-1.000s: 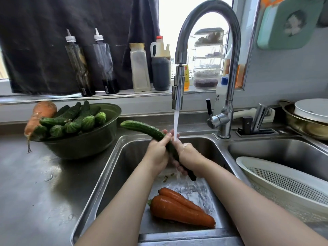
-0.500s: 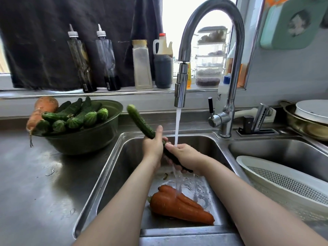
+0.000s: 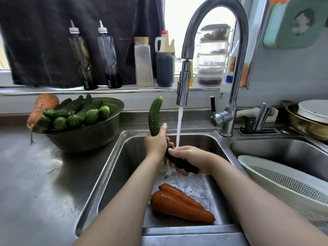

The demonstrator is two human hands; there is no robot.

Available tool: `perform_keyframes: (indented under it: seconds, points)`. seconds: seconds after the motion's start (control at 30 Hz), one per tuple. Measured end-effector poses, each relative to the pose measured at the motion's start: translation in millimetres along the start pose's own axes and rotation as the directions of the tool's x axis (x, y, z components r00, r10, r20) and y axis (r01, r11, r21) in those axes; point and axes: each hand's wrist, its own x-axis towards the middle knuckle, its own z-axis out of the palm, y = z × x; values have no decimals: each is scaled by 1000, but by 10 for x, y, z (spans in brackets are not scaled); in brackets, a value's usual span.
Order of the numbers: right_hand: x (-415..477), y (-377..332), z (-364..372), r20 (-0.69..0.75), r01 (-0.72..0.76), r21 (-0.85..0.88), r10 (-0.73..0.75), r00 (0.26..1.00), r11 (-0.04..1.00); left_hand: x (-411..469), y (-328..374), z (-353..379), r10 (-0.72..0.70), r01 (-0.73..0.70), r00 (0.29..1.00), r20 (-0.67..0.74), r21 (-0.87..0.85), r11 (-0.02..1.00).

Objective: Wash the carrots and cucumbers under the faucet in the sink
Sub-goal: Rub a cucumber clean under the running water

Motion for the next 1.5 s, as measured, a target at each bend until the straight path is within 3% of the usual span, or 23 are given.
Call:
perform_keyframes:
  seconds: [0.1,0.2,0.3,0.43,0.57,0.63,0.77,0.9,1.03,1.13,1.2,1.3,1.5]
  points:
    - [-31,-2,-30,99,-73,172,56,993,982,-54,58,12,-150,189,972,182,-225,956]
    - [-67,29,-133,41,-89,217,82,996,972,-108,73,81,-220,382,894,391,-407,829]
    - [-110,86,-203,-37,-107,135,113,993,985,-123,10,112,-217,378,871,441,-319,869]
    - [-113,128,-213,-23,-105,154,110,994,983,-174,-68,172,-227,282,915,334,-125,951]
    - [-138,108,-172,-20,-105,114,108,994,988,-85,31,109,-302,424,894,332,-408,808]
    - [-141,83,-162,-79,-86,107,95,992,990,-13,67,56,-298,413,909,291,-543,731]
    - [-88,111,-141,-174,-71,104,89,981,992,88,68,-19,-317,377,924,214,-645,665]
    - [-49,117,-77,-159,-49,233,88,983,971,139,-45,-73,-199,279,957,212,-473,836]
    - [-48,103,-24,-303,35,14,-29,953,999,88,-170,-4,-112,143,976,186,-164,976]
    - [-63,166,-104,-394,28,-50,-45,918,998,94,-191,-2,-88,82,976,199,41,996]
    - [-78,196,-160,-371,-30,-36,14,929,999,120,-196,-15,-22,-12,980,196,167,986]
    - [-71,194,-151,-249,-94,11,94,964,995,143,-179,-54,100,-116,984,150,103,988]
    - [60,122,-24,-65,-32,170,43,997,985,232,-132,-149,258,-238,960,-109,168,957]
